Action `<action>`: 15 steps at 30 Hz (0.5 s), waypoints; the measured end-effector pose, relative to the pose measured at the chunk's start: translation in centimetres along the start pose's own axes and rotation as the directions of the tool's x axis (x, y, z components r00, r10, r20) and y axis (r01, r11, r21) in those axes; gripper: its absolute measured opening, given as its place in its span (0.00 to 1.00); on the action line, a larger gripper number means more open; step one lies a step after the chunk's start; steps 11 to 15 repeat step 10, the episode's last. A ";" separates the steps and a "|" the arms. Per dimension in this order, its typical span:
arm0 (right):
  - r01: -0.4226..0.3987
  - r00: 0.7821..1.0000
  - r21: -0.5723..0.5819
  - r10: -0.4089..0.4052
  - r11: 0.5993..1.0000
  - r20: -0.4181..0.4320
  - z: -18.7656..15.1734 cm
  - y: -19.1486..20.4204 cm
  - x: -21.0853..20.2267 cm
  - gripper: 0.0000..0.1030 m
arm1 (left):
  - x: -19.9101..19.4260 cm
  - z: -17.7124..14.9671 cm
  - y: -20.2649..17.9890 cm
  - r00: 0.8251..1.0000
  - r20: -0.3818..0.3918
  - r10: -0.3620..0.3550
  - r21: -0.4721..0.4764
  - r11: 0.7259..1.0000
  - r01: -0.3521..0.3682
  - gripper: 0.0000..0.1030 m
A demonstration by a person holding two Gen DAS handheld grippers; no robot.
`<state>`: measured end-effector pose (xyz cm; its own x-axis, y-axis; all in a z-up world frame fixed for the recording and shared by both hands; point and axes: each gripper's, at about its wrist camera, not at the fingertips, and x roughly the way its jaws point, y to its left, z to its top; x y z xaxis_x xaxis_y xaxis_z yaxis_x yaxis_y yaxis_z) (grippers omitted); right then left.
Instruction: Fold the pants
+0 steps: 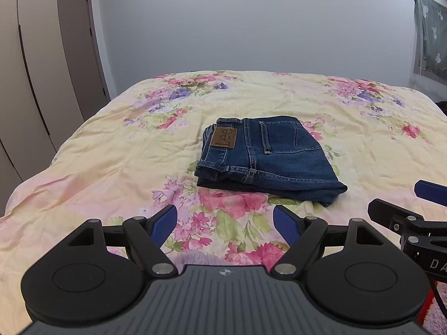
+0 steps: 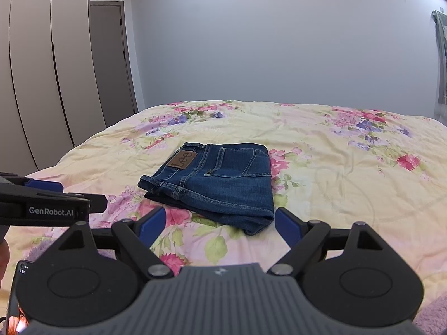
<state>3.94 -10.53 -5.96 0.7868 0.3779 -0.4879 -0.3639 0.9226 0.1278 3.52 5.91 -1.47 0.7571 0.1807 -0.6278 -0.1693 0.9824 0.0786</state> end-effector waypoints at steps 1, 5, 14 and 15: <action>-0.001 1.000 0.000 0.001 1.000 -0.001 0.0 0.0 0.0 0.79 | 0.0 0.0 0.0 1.000 -0.001 -0.001 -0.002 1.000 0.001 0.89; -0.002 1.000 -0.002 0.002 1.000 -0.005 -0.1 0.1 0.2 0.79 | 0.1 -0.1 0.1 1.000 -0.004 0.002 0.001 1.000 -0.002 0.89; -0.004 1.000 -0.005 0.004 1.000 -0.009 -0.2 0.2 0.3 0.79 | 0.1 -0.1 0.2 1.000 0.002 -0.012 -0.012 1.000 0.012 0.87; -0.004 1.000 -0.005 0.004 1.000 -0.009 -0.2 0.2 0.3 0.79 | 0.1 -0.1 0.2 1.000 0.002 -0.012 -0.012 1.000 0.012 0.87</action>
